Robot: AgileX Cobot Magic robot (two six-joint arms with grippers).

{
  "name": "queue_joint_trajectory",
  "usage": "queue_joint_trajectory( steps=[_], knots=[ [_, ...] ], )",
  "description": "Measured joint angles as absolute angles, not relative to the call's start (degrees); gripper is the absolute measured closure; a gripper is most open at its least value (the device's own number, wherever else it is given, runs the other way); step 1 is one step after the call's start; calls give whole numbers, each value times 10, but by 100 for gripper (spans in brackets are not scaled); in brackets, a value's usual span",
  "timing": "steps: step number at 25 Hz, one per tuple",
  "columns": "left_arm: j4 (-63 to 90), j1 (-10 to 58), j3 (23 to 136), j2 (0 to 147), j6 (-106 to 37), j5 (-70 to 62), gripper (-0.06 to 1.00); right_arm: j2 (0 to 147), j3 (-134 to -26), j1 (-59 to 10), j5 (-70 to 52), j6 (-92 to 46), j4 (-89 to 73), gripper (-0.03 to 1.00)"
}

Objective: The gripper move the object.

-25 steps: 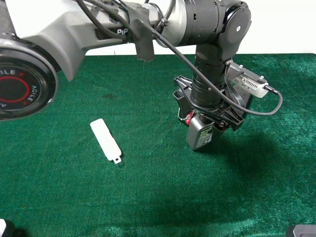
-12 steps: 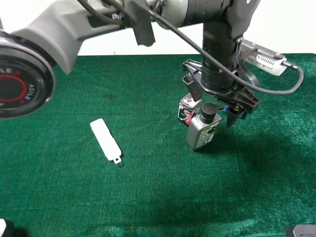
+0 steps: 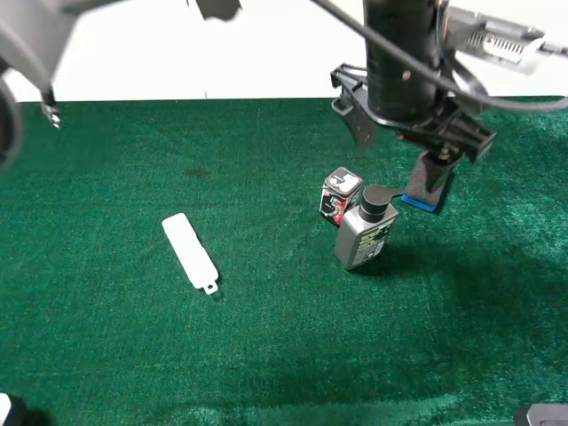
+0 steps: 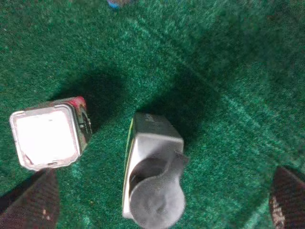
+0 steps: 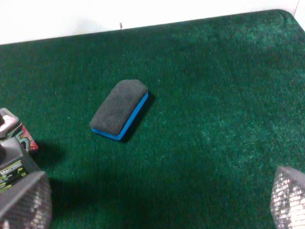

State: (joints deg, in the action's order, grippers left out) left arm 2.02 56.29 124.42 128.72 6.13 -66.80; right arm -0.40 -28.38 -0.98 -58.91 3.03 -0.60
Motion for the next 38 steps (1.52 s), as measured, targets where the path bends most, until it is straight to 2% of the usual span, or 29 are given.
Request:
queue_joint_trajectory(
  steps=[14,38],
  knots=[
    [-59,563,1228,1172,66,-670,5,-4,-284,-10,-589,30,-6,28],
    [-129,563,860,802,89,-669,5,-4,-284,-10,-589,30,-6,28]
  ],
)
